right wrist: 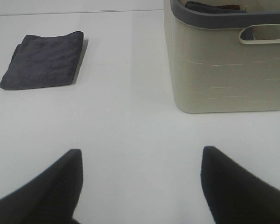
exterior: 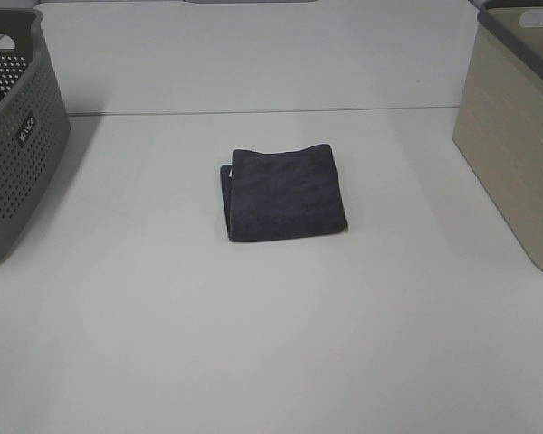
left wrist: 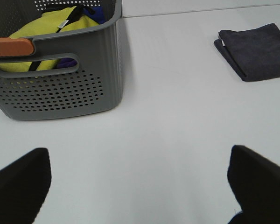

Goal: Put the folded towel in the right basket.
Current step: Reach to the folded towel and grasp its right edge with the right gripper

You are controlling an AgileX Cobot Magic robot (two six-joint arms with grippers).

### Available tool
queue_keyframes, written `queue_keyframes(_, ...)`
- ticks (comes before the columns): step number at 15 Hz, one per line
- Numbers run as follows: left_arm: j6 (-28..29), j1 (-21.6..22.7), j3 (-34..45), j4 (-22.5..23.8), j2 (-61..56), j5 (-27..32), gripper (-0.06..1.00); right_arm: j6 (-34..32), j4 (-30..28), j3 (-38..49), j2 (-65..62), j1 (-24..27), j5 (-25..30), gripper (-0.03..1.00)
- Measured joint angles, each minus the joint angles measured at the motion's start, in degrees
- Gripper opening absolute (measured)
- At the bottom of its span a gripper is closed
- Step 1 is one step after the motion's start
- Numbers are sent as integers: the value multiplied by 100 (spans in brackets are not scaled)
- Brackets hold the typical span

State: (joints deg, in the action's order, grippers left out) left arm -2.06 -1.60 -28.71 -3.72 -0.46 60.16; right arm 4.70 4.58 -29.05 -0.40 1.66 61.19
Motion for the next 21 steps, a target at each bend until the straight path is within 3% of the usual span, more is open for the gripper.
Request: queue_keyframes(21, 0, 0, 0, 0, 0, 0, 98, 0, 0, 0, 0, 0, 0, 68)
